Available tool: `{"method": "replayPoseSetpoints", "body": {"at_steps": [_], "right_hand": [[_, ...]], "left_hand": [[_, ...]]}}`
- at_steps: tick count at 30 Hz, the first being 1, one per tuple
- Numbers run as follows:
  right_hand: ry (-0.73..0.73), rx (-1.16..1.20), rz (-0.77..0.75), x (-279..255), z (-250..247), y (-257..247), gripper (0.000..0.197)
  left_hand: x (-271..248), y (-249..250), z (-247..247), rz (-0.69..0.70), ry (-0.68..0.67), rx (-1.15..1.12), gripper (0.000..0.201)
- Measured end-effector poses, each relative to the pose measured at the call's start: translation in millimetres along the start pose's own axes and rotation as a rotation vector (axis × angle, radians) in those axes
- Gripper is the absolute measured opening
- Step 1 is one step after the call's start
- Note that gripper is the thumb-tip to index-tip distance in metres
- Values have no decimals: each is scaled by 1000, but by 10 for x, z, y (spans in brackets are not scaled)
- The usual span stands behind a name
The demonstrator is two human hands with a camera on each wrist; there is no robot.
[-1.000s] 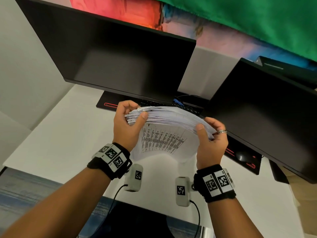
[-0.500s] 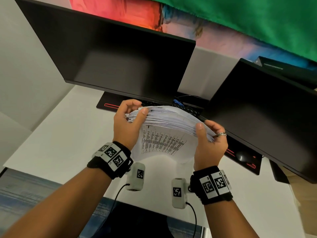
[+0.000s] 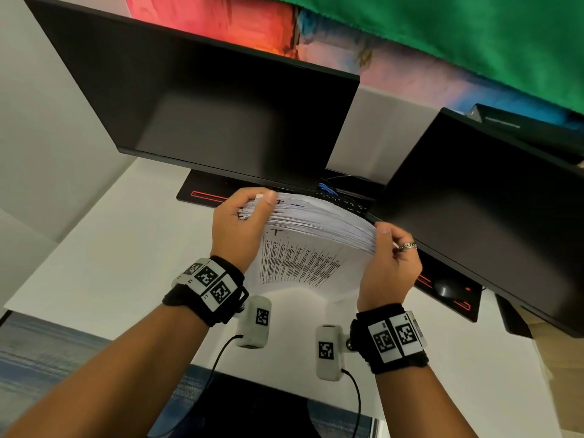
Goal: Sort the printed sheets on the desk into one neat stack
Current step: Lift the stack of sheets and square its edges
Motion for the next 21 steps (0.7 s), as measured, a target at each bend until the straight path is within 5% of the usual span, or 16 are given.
{"method": "replayPoseSetpoints", "body": {"at_steps": [13, 21], "right_hand": [[-93, -26, -90, -36, 42, 40, 19], [-299, -126, -7, -87, 13, 211, 72]], "left_hand": [[95, -57, -39, -95, 69, -117, 11], [152, 18, -67, -33, 60, 28, 17]]}}
Point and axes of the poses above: each hand's wrist, its own x-axis towards the middle knuckle, its own z-axis out of the palm, y = z × x, the point moved 8 cm from there along x, towards the middle knuckle, and after that the axes turned 4 degrees about x, right-handed, at the moved point
